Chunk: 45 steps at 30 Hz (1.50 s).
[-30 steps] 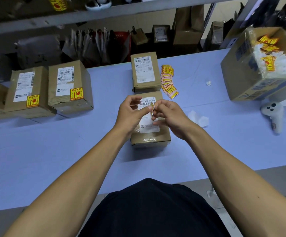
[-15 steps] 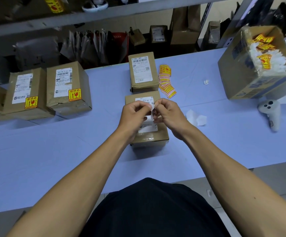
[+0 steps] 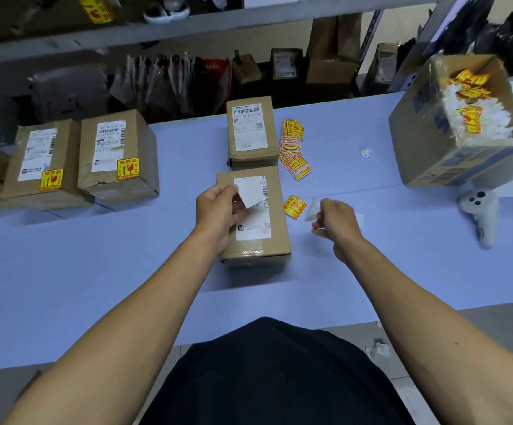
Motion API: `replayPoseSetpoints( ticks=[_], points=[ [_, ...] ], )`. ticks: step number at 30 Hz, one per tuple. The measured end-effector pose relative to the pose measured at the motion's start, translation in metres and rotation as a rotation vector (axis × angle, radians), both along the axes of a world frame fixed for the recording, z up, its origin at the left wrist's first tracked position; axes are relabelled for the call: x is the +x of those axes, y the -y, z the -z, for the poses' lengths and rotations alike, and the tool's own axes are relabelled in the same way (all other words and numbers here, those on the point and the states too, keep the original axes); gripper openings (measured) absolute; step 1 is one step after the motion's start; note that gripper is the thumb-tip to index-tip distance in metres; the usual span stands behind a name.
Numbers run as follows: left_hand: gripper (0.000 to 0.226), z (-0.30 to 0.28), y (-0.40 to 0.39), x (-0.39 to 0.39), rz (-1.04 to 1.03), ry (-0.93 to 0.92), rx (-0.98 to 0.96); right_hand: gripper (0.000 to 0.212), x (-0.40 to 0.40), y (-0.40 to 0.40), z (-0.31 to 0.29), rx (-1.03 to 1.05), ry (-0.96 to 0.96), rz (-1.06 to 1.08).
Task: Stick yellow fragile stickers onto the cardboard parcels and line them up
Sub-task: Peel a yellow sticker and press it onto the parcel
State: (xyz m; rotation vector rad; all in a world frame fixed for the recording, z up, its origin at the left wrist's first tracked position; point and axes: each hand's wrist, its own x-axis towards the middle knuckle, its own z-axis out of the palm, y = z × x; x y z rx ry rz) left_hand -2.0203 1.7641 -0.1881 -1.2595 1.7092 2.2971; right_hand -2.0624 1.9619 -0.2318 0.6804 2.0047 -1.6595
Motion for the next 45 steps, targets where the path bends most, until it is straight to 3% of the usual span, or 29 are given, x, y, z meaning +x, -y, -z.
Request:
replayPoseSetpoints(
  ticks=[7,14,19,23,26,30,34,36,39,42,45],
  points=[
    [0.013,0.001,-0.011,0.001,0.025,0.028,-0.057,0.024,0.000,-0.029,0.036,0.118,0.122,0.051],
    [0.013,0.000,-0.013,0.005,0.049,0.055,-0.057,0.010,0.004,-0.039,0.047,0.287,0.101,-0.012],
    [0.009,-0.003,-0.010,0.004,0.039,0.084,-0.011,0.048,0.007,-0.039,0.043,0.420,0.085,-0.114],
    [0.008,-0.004,-0.006,0.004,0.075,0.092,-0.001,0.060,0.011,-0.035,0.033,0.539,0.099,-0.169],
    [0.011,-0.003,-0.002,0.003,0.092,0.104,0.020,0.059,0.016,-0.015,0.019,0.605,-0.229,-0.227],
    [0.008,-0.003,0.002,0.002,0.044,0.125,0.130,0.046,0.026,0.027,0.001,0.578,-0.805,-0.583],
    [0.008,-0.006,0.007,0.004,0.038,0.137,0.197,0.024,0.028,0.056,-0.006,0.657,-1.075,-0.692],
    [0.009,-0.007,0.010,0.005,0.053,0.135,0.228,0.016,0.028,0.060,-0.003,0.664,-1.121,-0.680],
    [0.010,-0.007,0.015,0.006,0.009,0.104,0.373,0.020,0.028,0.065,-0.003,0.545,-0.952,-0.545],
    [0.018,-0.005,0.020,0.005,-0.126,0.070,0.500,0.012,0.022,0.075,-0.017,0.113,-0.407,-0.222],
    [0.019,0.003,0.023,0.006,-0.083,0.128,0.342,0.004,0.019,0.078,-0.033,-0.380,0.165,0.062]
  ],
)
